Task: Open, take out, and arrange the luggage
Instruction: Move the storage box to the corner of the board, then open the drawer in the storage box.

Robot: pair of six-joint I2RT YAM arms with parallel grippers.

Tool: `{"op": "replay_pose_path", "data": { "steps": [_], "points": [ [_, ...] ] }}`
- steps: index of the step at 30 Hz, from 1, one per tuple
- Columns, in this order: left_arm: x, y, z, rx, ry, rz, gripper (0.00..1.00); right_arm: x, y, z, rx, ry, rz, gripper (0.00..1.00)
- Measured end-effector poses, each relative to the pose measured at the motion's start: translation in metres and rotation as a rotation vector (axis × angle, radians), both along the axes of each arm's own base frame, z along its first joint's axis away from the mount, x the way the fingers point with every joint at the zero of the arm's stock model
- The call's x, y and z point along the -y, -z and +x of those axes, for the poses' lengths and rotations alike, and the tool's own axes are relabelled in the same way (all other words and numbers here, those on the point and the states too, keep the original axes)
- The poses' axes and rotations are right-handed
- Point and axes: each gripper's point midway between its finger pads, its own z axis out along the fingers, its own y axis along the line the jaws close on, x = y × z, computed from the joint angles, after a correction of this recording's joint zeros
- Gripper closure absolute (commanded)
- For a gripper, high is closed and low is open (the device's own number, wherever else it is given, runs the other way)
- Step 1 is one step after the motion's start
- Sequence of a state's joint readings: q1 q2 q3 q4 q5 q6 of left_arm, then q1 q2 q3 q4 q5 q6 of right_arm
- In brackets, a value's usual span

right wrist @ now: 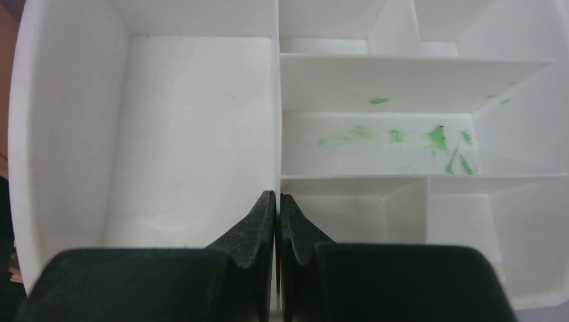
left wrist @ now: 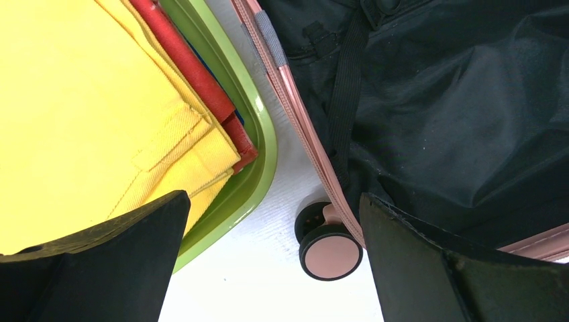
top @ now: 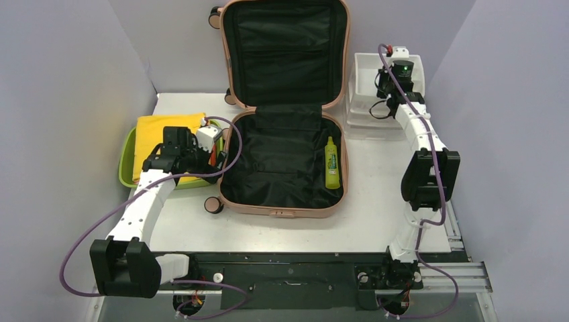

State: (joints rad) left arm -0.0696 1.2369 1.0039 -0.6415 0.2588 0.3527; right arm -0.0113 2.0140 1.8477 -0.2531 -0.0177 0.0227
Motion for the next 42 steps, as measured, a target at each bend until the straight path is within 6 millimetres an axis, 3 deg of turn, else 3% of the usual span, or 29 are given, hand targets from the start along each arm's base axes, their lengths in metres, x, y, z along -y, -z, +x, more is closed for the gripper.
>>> {"op": "replay_pose_path", "data": {
  "steps": [13,24,25,26,29,31,33,37,40,42],
  "points": [
    [0.005,-0.019,-0.004,0.061,0.020,-0.027,0.04,-0.012,0.002,-0.070,-0.050,0.013,-0.005,1.00],
    [0.007,-0.029,-0.009,0.101,0.033,-0.041,0.04,-0.005,0.004,-0.093,-0.049,0.028,-0.011,0.99],
    [0.008,-0.030,-0.009,0.102,0.034,-0.041,0.04,-0.005,0.004,-0.094,-0.050,0.029,-0.012,0.93],
    [0.008,-0.030,-0.010,0.103,0.035,-0.042,0.04,-0.004,0.004,-0.096,-0.051,0.030,-0.012,0.78],
    [0.008,-0.031,-0.010,0.107,0.040,-0.042,0.04,-0.003,-0.002,-0.097,-0.036,0.028,-0.024,0.53],
    [0.008,-0.032,-0.010,0.111,0.043,-0.040,0.04,-0.001,-0.014,-0.100,-0.014,0.017,-0.049,0.29],
    [0.008,-0.033,-0.010,0.118,0.049,-0.035,0.04,0.003,-0.028,-0.106,0.007,-0.007,-0.082,0.14],
    [0.007,-0.031,-0.015,0.122,0.059,-0.028,0.04,0.015,-0.065,-0.127,0.051,-0.127,-0.207,0.05],
    [0.007,-0.024,-0.020,0.111,0.069,-0.024,0.04,0.021,-0.088,-0.155,0.051,-0.312,-0.378,0.04],
    [0.007,-0.019,-0.022,0.099,0.073,-0.023,0.04,0.024,-0.092,-0.183,0.007,-0.493,-0.559,0.04]
  ]
}}
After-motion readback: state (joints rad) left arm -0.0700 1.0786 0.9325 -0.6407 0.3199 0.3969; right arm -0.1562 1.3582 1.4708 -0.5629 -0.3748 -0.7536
